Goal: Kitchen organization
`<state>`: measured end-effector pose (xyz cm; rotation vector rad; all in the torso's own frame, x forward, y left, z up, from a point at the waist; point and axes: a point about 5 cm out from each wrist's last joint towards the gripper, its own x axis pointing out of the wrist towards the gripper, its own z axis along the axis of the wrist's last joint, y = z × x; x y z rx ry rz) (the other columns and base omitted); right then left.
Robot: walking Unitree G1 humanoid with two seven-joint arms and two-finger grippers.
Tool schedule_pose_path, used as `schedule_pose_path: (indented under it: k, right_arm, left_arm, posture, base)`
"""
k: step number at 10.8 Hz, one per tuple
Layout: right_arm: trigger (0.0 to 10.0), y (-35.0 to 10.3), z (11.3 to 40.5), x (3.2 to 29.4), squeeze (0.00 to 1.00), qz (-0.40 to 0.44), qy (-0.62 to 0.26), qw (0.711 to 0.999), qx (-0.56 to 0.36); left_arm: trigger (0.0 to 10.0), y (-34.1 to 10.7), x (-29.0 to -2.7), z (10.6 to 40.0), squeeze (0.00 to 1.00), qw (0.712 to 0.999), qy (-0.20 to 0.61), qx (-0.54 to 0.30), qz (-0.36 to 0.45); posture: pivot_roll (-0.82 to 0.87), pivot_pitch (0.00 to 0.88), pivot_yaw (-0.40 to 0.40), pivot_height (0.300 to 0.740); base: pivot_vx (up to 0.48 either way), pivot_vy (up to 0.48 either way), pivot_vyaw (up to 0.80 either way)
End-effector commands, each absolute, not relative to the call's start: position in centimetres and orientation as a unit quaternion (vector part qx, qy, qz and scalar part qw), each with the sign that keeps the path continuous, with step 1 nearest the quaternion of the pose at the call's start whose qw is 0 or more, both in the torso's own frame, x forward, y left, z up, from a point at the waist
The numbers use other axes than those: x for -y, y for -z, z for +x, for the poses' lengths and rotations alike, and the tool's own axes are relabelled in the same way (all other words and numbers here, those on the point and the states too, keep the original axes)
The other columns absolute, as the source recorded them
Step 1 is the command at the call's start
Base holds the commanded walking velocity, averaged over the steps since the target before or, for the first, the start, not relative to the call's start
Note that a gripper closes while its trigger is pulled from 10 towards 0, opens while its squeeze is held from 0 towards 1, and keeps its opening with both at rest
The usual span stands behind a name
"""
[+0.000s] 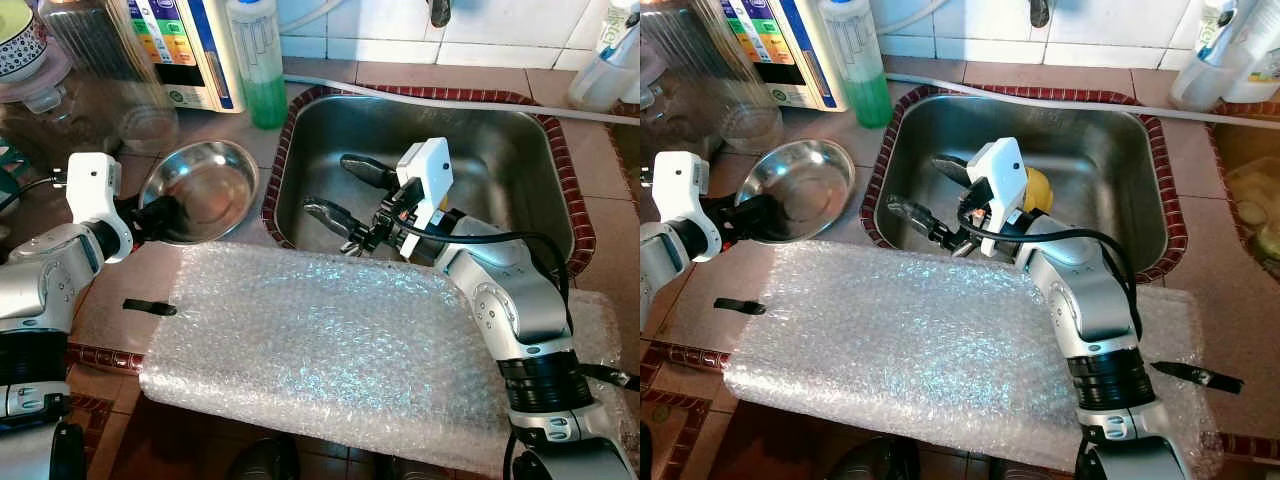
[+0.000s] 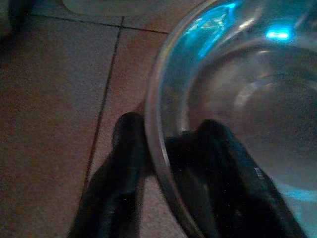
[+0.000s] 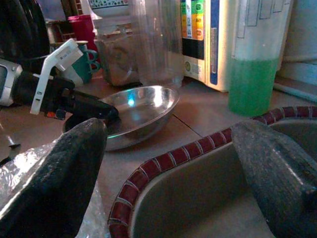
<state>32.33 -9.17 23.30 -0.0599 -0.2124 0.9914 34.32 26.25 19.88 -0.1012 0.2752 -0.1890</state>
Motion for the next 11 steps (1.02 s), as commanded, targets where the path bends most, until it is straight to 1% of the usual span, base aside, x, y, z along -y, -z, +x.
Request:
schedule_pose_path:
  k: [1, 3, 7, 11]
  right_arm:
    - [10.0, -23.5, 32.2, 8.9, 0.0, -0.032, -0.483, 0.868, 0.108]
    - [10.0, -23.6, 32.3, 9.0, 0.0, -0.033, -0.482, 0.869, 0.108]
    - [10.0, -23.5, 32.2, 8.9, 0.0, -0.03, -0.485, 0.867, 0.106]
    - [10.0, -24.1, 32.4, 9.1, 0.0, -0.018, -0.488, 0.866, 0.108]
  left_arm:
    - [0.0, -18.3, -25.9, 33.9, 0.0, 0.978, 0.105, -0.169, -0.065]
    - [0.0, -18.4, -25.8, 34.0, 0.0, 0.977, 0.11, -0.167, -0.067]
    - [0.0, -18.8, -25.5, 33.9, 0.0, 0.981, 0.122, -0.138, -0.059]
    - [0.0, -19.5, -26.0, 34.3, 0.0, 0.991, 0.079, -0.098, -0.055]
  posture:
    - [-0.05, 0.258, 0.099, 0.74]
    - [-0.05, 0.254, 0.1, 0.74]
    - [-0.04, 0.251, 0.1, 0.74]
    - [-0.05, 0.249, 0.098, 0.74]
  base:
    - [0.0, 0.0, 0.0]
    - [0.0, 0.0, 0.0]
    - [0.0, 0.0, 0.0]
    - [0.0, 0.0, 0.0]
